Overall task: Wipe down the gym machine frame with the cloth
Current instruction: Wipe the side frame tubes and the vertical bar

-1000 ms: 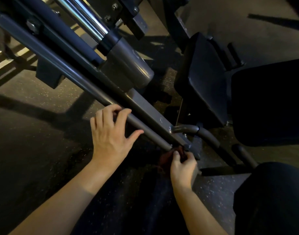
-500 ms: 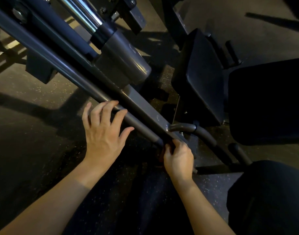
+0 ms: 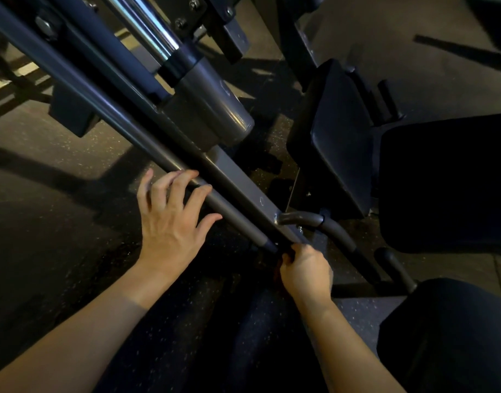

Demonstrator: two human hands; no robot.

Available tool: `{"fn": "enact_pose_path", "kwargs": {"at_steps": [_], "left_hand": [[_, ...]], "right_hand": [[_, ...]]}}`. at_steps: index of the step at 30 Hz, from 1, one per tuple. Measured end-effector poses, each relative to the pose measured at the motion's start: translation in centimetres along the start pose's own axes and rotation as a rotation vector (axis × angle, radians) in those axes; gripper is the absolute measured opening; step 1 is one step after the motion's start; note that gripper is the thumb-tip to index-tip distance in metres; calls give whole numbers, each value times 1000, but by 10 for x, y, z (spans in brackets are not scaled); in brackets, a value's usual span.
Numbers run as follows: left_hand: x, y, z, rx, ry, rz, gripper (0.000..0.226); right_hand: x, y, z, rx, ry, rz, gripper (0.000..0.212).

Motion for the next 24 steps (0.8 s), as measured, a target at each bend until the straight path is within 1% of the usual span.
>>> {"fn": "enact_pose_path", "kwargs": {"at_steps": [3,4,6,9,12,13,14,17,18,20,22,24], "left_hand": [[0,0,0,-14,1,3,55],[-1,-1,0,-17,1,4,54],[-2,-1,0,-20,4,4,53],[-3,-1,-1,-16,17,14,53],[-4,-1,0,-24,17,23,56],[-4,-2,0,-25,16,25,57],[-5,-2,0,-24,17,26,57],[-5,-3,0,-20,16,28,57],[-5,-3,0,-21,15,33,57],[-5,-2,0,-15,11,42,57],[-5,-2,0,0,-2,45,55],[-4,-2,0,11,-19,48,54]], "right_hand": [[1,-3,-10,38,157,202,30],[4,-1,-17,84,165,260,28],[10,5,-32,237,77,319,28],[21,18,-51,568,-247,278,26],[41,31,-57,912,-783,211,21],[46,35,-55,989,-934,188,21],[49,37,-52,1028,-1053,160,21],[49,41,-31,1047,-1281,80,20],[47,42,-21,1033,-1320,58,17],[47,47,-2,969,-1357,79,16],[47,47,12,825,-1375,70,16],[38,42,30,563,-1360,106,12]]}}
Point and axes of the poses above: each hand's wrist, its own y-axis away from the middle knuckle, its own x-axis out of the palm, z = x × y, the point moved 5 cm from there along -y, towards the middle knuckle, and after that the axes turned 8 degrees about -z, right-handed, at the moved point
